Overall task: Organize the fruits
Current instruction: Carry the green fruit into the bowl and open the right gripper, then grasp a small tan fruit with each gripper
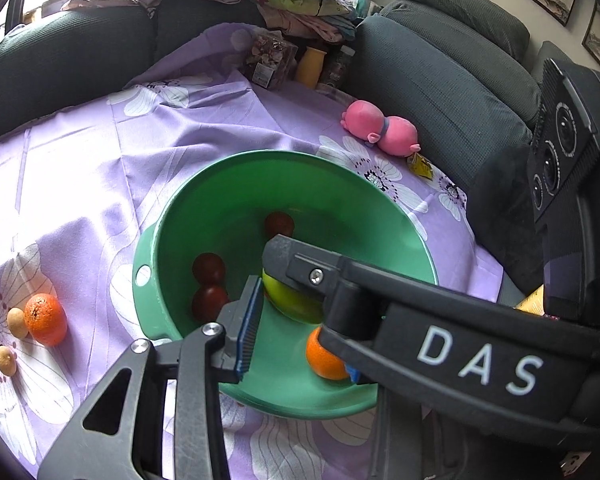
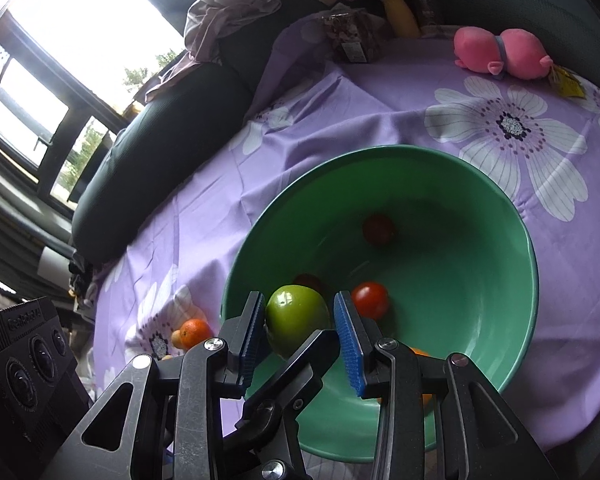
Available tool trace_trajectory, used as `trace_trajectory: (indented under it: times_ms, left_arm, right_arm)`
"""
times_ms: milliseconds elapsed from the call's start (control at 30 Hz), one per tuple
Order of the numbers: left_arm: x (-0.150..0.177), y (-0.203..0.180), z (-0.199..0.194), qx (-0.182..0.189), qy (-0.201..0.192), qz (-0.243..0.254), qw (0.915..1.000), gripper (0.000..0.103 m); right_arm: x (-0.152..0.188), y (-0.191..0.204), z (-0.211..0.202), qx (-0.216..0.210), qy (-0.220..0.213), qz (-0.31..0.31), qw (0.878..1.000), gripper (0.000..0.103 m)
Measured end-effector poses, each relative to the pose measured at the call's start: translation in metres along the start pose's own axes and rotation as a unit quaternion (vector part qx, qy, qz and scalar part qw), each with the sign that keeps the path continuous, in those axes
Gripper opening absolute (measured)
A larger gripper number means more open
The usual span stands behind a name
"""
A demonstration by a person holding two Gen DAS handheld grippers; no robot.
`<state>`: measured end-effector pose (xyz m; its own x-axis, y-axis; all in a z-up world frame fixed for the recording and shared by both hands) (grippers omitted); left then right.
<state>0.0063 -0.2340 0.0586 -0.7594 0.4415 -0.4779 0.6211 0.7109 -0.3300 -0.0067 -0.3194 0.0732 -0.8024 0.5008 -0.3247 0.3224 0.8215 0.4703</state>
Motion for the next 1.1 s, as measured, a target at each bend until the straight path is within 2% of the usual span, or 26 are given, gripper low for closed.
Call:
trace_trajectory:
  times_ms: [733,867,967,1100]
  left_arm:
    - [0.001,0.002,0.007,0.005,0.011,-0.009,0.9999,0.034]
    - [0.004,0.006,-0.007,0.008,0.000,-0.013,0.9999,0.045]
    - [0.008,0.017,-0.025,0.012,-0.011,-0.029,0.9994,0.050]
    - [0.017,0.043,-0.056,-0.016,-0.045,-0.073,0.9962,0.054]
  right_arm:
    - [0.000,-0.005,0.008,0.007,0.018,0.012,1.000,0.040]
    - [0.000,-0.004,0.003,0.019,0.005,0.011,1.000,0.040]
    - [0.000,-0.002,-0.001,0.024,-0.009,0.003,1.000,0.040]
    - [0.000,0.006,-0.004,0.035,-0.025,-0.011,0.999,0.041]
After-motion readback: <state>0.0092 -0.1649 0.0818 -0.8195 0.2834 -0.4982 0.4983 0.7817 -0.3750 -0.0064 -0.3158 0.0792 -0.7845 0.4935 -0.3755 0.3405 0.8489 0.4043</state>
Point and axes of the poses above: each gripper's, at about its wrist camera, not at the fingertips, and z roughly the way its jaws point, y to its left, x to its underside, the point moved 3 cm from there along z, roughly the way its jaws point, and after that the axes turned 11 degrees about y, right-handed, at the moved point
